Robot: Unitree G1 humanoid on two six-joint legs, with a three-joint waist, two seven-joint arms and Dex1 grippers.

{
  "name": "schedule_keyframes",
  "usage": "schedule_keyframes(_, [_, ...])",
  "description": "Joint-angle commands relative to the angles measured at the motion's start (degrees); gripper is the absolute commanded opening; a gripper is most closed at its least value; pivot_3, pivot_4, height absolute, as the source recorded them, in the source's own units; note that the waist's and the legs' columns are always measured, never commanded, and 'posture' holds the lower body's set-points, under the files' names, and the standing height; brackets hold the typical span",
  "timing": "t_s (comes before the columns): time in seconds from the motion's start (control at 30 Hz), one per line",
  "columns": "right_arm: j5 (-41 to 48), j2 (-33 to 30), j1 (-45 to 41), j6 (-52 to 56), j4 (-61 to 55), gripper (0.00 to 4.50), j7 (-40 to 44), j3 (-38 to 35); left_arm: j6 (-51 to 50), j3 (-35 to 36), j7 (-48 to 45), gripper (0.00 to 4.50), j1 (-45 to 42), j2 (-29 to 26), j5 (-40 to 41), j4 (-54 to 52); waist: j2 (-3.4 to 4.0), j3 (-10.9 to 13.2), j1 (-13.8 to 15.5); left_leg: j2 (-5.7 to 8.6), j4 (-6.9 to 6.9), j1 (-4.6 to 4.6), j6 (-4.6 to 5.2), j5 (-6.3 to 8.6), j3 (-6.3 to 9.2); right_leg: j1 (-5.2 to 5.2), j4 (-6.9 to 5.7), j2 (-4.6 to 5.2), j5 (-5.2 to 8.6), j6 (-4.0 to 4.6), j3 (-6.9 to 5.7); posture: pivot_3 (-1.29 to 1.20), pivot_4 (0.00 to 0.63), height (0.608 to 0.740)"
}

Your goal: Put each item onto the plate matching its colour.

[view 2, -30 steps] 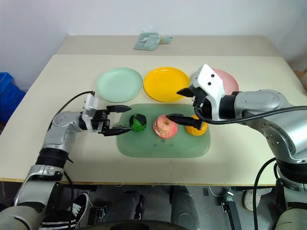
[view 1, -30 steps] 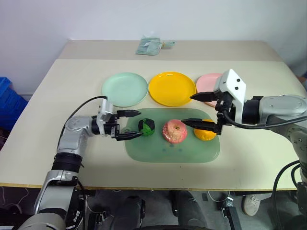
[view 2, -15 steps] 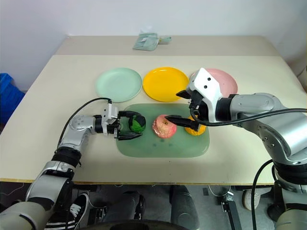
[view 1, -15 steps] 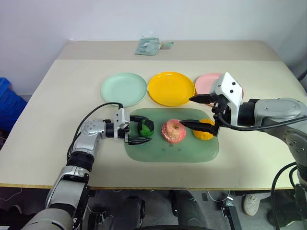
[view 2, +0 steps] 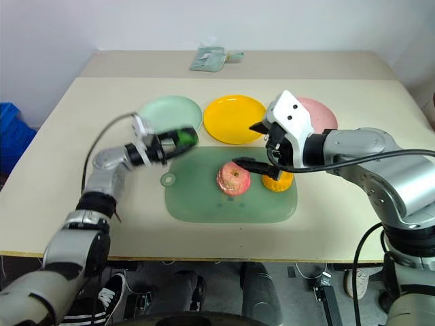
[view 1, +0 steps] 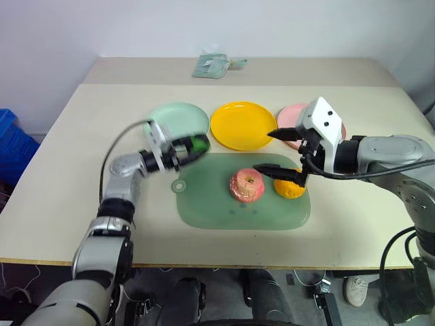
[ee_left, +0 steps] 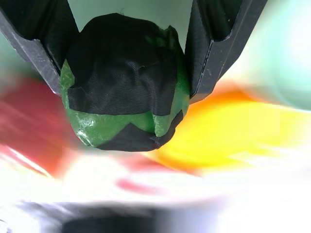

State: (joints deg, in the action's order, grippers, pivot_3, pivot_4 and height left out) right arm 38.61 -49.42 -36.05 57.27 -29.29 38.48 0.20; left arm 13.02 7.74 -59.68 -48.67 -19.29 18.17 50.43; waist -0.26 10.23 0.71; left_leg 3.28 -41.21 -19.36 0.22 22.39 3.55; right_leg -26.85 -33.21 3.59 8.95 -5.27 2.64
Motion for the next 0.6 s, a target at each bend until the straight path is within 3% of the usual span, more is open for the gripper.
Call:
schedule_keyframes(0.03, [-6.9,5.2,-3.7,-5.6,4.9,4.50,-5.9,1.5,-1.0,5.5,11.4,2.73,-4.7,0.0,1.7,4.9,0.00,0.0,-0.3,0.00,0.01,0.00,0.00,0.00,-0.01,0.00,0.00,0.00,0.00,0.00,0.00,0.00,0.150,0.740])
schedule_keyframes(0.23, [-11.9,10.3,-5.0,-8.8,7.1,4.50,-7.4,4.1,-0.3,4.0,21.1,2.73,-7.3,-0.2,-3.8,10.4,0.03,0.0,-0.5,0.05,0.16,-0.17,-0.33,-0.18,-0.04,-0.19,-0.01,0.01,-0.01,-0.01,0.03,0.00,0.150,0.740])
schedule_keyframes(0.37, [-13.4,9.8,-4.4,-9.7,6.7,4.50,-6.1,4.6,1.0,3.5,23.7,4.18,-7.6,-0.5,-6.1,11.1,0.03,0.0,-0.3,0.13,0.10,-0.56,-0.33,-0.18,-0.02,-0.52,0.00,0.07,-0.01,0.00,0.02,0.00,0.150,0.740])
schedule_keyframes(0.4, [-12.9,9.6,-4.2,-9.2,6.4,4.50,-5.4,4.3,0.8,3.9,23.1,4.45,-7.6,-0.6,-5.7,10.7,0.03,0.0,-0.3,0.14,0.08,-0.61,-0.33,-0.18,-0.02,-0.56,0.00,0.08,-0.01,0.00,0.02,0.00,0.150,0.740])
schedule_keyframes(0.47, [-11.3,9.0,-3.7,-7.3,5.7,4.50,-3.9,3.4,0.5,4.9,21.3,4.45,-7.6,-0.7,-4.3,9.2,0.03,0.0,-0.3,0.15,0.08,-0.61,-0.33,-0.18,-0.02,-0.56,0.00,0.08,-0.01,0.00,0.02,0.00,0.150,0.740])
schedule_keyframes(0.53, [-7.5,8.1,-2.9,-4.2,4.4,4.50,-0.8,2.0,-3.9,5.1,14.1,4.45,-7.0,-1.2,-1.6,6.1,0.03,0.0,-0.2,0.15,0.07,-0.62,-0.33,-0.18,-0.01,-0.56,-0.01,0.08,-0.01,0.00,0.00,0.00,0.150,0.740])
schedule_keyframes(0.6, [-6.5,6.4,-1.8,-3.7,2.6,4.50,1.6,2.3,-1.1,2.3,7.7,4.45,-5.0,-2.8,-3.2,2.3,0.03,0.0,-0.4,0.13,0.06,-0.64,-0.33,-0.18,0.01,-0.56,-0.01,0.07,-0.01,0.00,-0.04,0.00,0.150,0.740])
